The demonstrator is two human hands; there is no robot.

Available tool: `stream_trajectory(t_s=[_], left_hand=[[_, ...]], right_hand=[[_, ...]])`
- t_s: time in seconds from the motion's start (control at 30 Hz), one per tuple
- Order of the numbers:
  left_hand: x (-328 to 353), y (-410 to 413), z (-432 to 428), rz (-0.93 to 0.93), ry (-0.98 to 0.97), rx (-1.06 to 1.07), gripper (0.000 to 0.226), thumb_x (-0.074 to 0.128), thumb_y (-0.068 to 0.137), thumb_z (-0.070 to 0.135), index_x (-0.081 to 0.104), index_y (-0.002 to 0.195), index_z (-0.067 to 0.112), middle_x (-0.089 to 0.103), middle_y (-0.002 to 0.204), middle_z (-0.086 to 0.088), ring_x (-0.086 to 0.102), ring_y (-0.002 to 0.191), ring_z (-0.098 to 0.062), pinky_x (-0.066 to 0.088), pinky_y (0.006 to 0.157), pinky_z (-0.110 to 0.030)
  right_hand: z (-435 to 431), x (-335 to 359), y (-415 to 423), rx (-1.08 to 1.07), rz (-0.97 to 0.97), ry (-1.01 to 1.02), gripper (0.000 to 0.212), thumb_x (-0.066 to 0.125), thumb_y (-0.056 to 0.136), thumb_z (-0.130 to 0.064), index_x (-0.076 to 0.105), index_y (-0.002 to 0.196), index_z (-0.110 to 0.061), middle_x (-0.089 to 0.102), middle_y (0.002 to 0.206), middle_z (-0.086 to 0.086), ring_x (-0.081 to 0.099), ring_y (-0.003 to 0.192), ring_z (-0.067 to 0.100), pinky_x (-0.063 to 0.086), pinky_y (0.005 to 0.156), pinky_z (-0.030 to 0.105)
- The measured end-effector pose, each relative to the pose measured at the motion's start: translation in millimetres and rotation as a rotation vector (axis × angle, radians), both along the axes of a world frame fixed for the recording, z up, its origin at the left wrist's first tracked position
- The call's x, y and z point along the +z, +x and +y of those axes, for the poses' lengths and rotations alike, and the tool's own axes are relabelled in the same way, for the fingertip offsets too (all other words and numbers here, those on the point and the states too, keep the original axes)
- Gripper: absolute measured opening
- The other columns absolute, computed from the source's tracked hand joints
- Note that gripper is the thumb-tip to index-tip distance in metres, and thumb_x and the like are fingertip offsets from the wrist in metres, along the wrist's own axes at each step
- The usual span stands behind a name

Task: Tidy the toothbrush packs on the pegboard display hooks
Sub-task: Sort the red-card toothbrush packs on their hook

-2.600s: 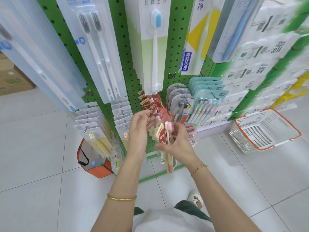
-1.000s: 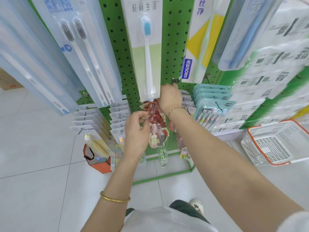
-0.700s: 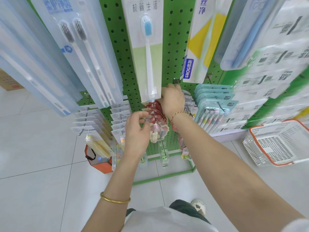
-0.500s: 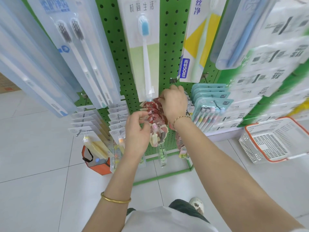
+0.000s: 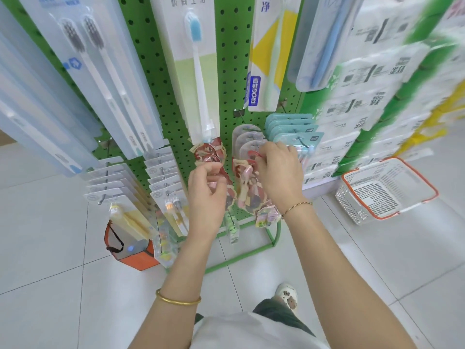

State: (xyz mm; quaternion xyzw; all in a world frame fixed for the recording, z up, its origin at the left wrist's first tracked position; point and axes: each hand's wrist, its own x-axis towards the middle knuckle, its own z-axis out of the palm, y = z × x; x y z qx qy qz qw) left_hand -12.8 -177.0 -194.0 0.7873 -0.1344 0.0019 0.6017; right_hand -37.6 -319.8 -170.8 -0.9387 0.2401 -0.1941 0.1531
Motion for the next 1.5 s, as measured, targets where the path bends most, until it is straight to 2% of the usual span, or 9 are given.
stream_trajectory(t_s=[0.23, 0.33, 0.47, 0.6, 0.73, 0.93, 1.17, 1.27, 1.5], left_hand=[[3.7, -18.6, -5.3, 0.081, -0.003, -0.181, 0.03, 0.063, 0.09, 0.023, 0.051, 0.117, 0.025, 0.053, 0.12, 0.003, 0.053, 0.102, 0.001, 0.043, 0.084, -0.011], [5.7, -25.0, -4.7, 0.125, -0.007, -0.238, 0.04, 0.066, 0.087, 0.033, 0.049, 0.122, 0.025, 0.054, 0.116, 0.013, 0.052, 0.106, 0.004, 0.043, 0.09, -0.018], [8.9, -27.0, 1.7, 0.203, -0.071, -0.293, 0.04, 0.069, 0.086, 0.029, 0.049, 0.119, 0.022, 0.07, 0.091, -0.002, 0.066, 0.082, -0.007, 0.049, 0.077, -0.024], [17.1, -31.4, 6.2, 0.229, -0.164, -0.25, 0.024, 0.066, 0.088, 0.018, 0.052, 0.105, 0.01, 0.067, 0.061, 0.016, 0.059, 0.057, 0.005, 0.047, 0.061, -0.014], [22.2, -25.3, 11.1, 0.296, -0.256, -0.096, 0.032, 0.066, 0.089, 0.025, 0.051, 0.114, 0.011, 0.066, 0.076, 0.01, 0.061, 0.059, 0.006, 0.049, 0.057, -0.013], [18.1, -21.7, 10.7, 0.253, -0.165, -0.088, 0.041, 0.063, 0.089, 0.039, 0.046, 0.121, 0.022, 0.058, 0.117, 0.005, 0.06, 0.096, 0.0, 0.049, 0.08, -0.016], [9.8, -31.6, 7.7, 0.205, -0.061, -0.319, 0.051, 0.059, 0.093, 0.017, 0.036, 0.138, 0.019, 0.053, 0.121, 0.016, 0.053, 0.107, 0.012, 0.041, 0.082, -0.003], [7.8, -32.1, 10.6, 0.242, -0.027, -0.44, 0.047, 0.059, 0.093, 0.015, 0.038, 0.133, 0.026, 0.051, 0.118, 0.022, 0.052, 0.103, 0.017, 0.043, 0.084, -0.006], [5.4, -37.1, 18.2, 0.329, 0.088, -0.597, 0.07, 0.062, 0.089, 0.002, 0.027, 0.146, 0.023, 0.059, 0.119, 0.001, 0.065, 0.092, -0.004, 0.055, 0.079, -0.022]], right_hand=[[-10.5, 9.2, -34.5, 0.121, -0.107, 0.456, 0.011, 0.055, 0.093, -0.011, 0.051, 0.083, -0.014, 0.047, 0.064, -0.007, 0.044, 0.06, 0.01, 0.034, 0.054, 0.018], [-6.0, 11.1, -39.0, 0.176, -0.182, 0.647, 0.01, 0.055, 0.092, -0.009, 0.054, 0.082, -0.012, 0.054, 0.07, 0.004, 0.048, 0.067, 0.016, 0.041, 0.065, 0.03], [2.9, 11.9, -39.5, 0.25, -0.236, 0.788, 0.008, 0.054, 0.092, -0.008, 0.058, 0.087, -0.003, 0.063, 0.084, 0.025, 0.055, 0.073, 0.029, 0.05, 0.074, 0.045], [10.3, 11.3, -40.3, 0.233, -0.281, 0.864, 0.013, 0.056, 0.094, -0.013, 0.061, 0.082, -0.013, 0.061, 0.076, 0.004, 0.054, 0.071, 0.015, 0.048, 0.071, 0.036], [16.7, -8.9, -50.4, 0.25, -0.133, 0.873, 0.018, 0.054, 0.095, -0.026, 0.062, 0.079, -0.021, 0.058, 0.072, -0.006, 0.053, 0.069, 0.009, 0.049, 0.072, 0.038], [31.8, -24.2, -62.0, 0.277, -0.183, 0.958, 0.03, 0.055, 0.095, -0.013, 0.052, 0.083, 0.015, 0.04, 0.068, 0.006, 0.037, 0.06, 0.008, 0.032, 0.056, 0.021], [25.9, -22.3, -65.4, 0.107, -0.347, 1.168, 0.029, 0.055, 0.095, -0.016, 0.056, 0.067, -0.008, 0.05, 0.053, -0.004, 0.043, 0.049, 0.007, 0.035, 0.049, 0.019], [21.3, -24.4, -66.3, 0.049, -0.43, 1.262, 0.034, 0.059, 0.091, -0.02, 0.056, 0.078, 0.011, 0.054, 0.067, 0.01, 0.047, 0.061, 0.019, 0.037, 0.058, 0.025], [6.1, -25.4, -62.9, -0.184, -0.533, 1.169, 0.016, 0.057, 0.093, -0.019, 0.057, 0.083, -0.007, 0.035, 0.065, 0.008, 0.029, 0.056, 0.016, 0.024, 0.054, 0.027]])
